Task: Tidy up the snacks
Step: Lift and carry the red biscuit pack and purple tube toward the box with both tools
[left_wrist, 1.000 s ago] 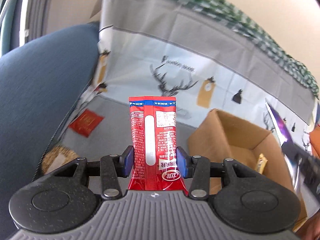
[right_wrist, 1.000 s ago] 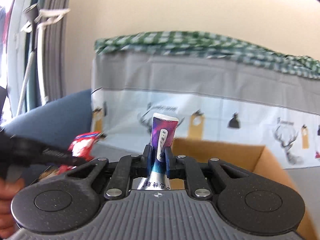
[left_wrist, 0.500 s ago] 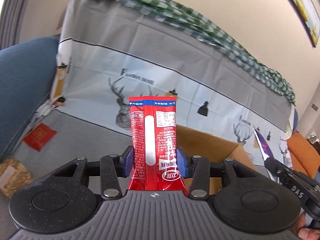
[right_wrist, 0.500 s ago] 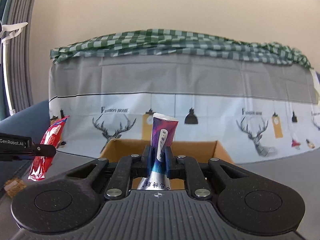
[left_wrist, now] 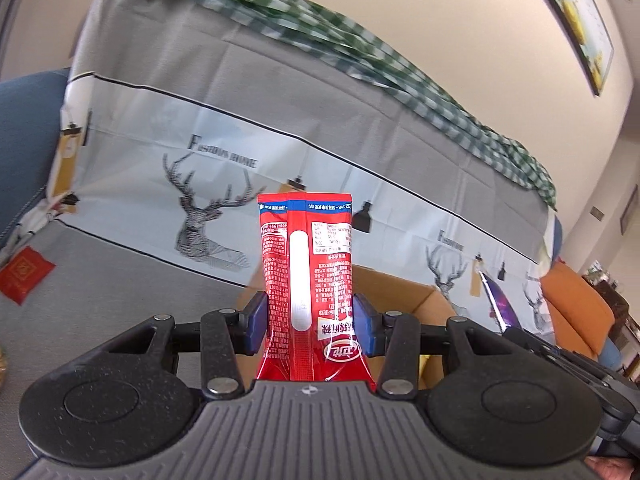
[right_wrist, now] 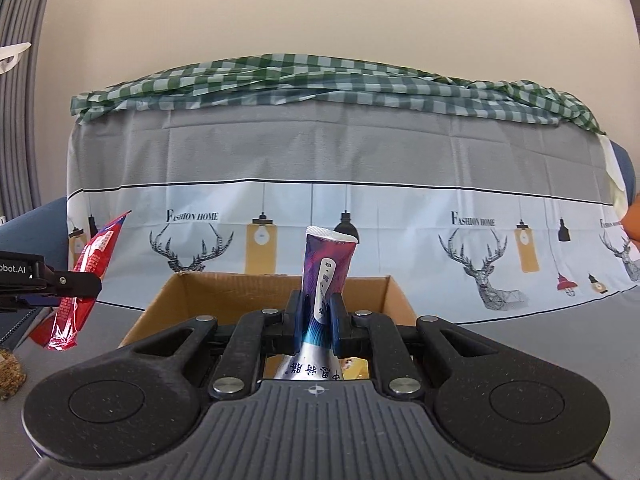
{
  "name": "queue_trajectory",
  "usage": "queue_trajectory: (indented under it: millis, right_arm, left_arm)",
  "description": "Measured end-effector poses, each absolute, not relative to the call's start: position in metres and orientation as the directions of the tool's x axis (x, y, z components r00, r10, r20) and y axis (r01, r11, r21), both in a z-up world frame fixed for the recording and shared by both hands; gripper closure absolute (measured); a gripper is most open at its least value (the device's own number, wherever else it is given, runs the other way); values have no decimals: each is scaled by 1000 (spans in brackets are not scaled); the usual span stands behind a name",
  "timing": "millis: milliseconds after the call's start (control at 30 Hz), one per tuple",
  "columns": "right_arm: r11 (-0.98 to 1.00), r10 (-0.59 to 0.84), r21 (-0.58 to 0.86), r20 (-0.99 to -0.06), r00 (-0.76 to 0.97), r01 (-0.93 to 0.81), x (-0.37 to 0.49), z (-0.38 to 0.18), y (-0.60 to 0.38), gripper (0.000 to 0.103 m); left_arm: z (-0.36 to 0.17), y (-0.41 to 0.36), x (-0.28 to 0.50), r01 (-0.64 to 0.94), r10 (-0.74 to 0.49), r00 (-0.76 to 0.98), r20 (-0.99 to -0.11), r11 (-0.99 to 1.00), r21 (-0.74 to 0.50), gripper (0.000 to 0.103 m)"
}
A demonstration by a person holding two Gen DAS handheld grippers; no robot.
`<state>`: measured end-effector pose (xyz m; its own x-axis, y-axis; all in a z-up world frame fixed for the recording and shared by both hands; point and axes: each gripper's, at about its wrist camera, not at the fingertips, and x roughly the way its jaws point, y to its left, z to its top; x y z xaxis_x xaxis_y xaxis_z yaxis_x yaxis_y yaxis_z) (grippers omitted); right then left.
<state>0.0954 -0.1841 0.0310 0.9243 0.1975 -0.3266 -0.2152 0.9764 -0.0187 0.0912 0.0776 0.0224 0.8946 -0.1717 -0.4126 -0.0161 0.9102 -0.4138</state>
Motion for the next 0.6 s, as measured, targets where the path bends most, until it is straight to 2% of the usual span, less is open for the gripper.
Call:
queue_trajectory:
  millis: [600]
  right_arm:
    - [981, 163, -46, -319, 934, -187, 95, 29, -187, 89]
  left_arm:
    - [22, 56, 93, 59, -221, 895, -386, 919, -391, 54]
